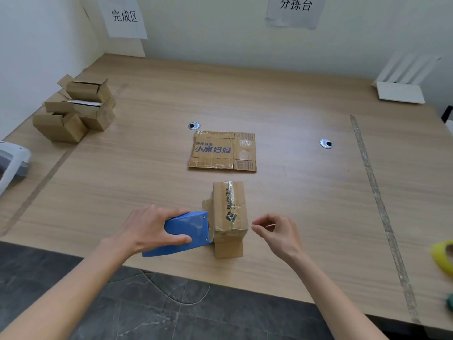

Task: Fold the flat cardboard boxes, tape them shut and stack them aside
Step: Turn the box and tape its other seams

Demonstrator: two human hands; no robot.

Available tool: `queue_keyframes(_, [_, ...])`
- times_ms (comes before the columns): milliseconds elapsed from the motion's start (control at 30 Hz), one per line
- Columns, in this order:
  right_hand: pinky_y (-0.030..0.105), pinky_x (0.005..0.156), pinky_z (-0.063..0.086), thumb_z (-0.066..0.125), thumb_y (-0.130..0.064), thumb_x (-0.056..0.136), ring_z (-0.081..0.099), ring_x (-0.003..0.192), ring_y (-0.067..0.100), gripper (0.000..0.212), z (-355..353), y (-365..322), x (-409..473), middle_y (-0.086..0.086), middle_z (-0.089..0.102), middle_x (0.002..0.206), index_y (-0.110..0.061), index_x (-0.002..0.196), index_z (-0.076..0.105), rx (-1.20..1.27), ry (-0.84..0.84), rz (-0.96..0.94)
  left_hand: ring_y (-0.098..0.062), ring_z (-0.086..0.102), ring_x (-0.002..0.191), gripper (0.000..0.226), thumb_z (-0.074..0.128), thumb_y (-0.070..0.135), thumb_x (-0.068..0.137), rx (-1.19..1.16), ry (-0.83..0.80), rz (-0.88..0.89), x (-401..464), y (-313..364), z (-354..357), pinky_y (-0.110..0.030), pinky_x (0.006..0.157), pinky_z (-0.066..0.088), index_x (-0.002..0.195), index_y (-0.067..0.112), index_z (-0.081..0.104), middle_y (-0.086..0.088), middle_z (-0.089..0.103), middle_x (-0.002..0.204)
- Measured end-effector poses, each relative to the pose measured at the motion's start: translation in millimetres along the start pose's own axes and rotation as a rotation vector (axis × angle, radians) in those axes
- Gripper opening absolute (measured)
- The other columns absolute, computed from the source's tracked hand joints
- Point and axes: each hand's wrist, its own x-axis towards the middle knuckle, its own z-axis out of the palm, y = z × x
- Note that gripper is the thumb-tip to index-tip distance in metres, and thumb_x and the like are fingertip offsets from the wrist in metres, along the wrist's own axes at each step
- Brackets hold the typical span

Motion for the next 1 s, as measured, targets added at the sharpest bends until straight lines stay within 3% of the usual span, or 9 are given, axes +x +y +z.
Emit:
queue_keyframes(167, [0.01, 0.059, 0.047, 0.081, -0.024, 0.085, 0.068, 0.072, -0.005, 0.009, 1, 3, 0, -0.017, 0.074, 0.073, -0.029, 0.078, 0.077, -0.011, 0.01, -0.008, 0.011, 0.057, 0.069, 0.072, 0.055, 0.086, 0.065, 0.015, -0.001, 0.008, 4, -4, 7, -0.013, 0.055, 0.036, 0.133, 0.062, 0.046, 0.037, 0.063, 0.083])
queue_keyframes(433, [0.008, 0.059, 0.047, 0.081, -0.023, 0.085, 0.066, 0.074, -0.009, 0.01, 12, 9, 4, -0.018, 0.073, 0.073, -0.029, 0.079, 0.076, -0.024, 0.015, 0.009, 0.003, 0.062, 0.076, 0.075, 0.05, 0.087, 0.066, 0.043, -0.036, -0.002, 7, -5, 14, -0.015, 0.06, 0.04, 0.135, 0.058, 0.05, 0.029, 0.07, 0.096])
queue_keyframes(600, [0.021, 0.068, 0.057, 0.08, -0.029, 0.086, 0.07, 0.073, 0.001, 0.003, 14, 16, 10, -0.011, 0.075, 0.077, -0.028, 0.085, 0.077, 0.008, -0.028, 0.08, 0.004, 0.061, 0.077, 0.074, 0.051, 0.085, 0.066, 0.029, -0.042, -0.013, 11, -4, 21, -0.014, 0.059, 0.037, 0.135, 0.058, 0.05, 0.03, 0.07, 0.098])
queue_keyframes(1000, [0.033, 0.079, 0.064, 0.08, -0.016, 0.088, 0.077, 0.082, 0.023, 0.01, 31, 34, 12, 0.008, 0.078, 0.089, -0.015, 0.098, 0.08, 0.499, -0.086, 0.259, 0.005, 0.06, 0.077, 0.077, 0.048, 0.087, 0.064, 0.004, -0.095, -0.023, 24, -3, 33, -0.015, 0.06, 0.038, 0.136, 0.06, 0.048, 0.03, 0.069, 0.096])
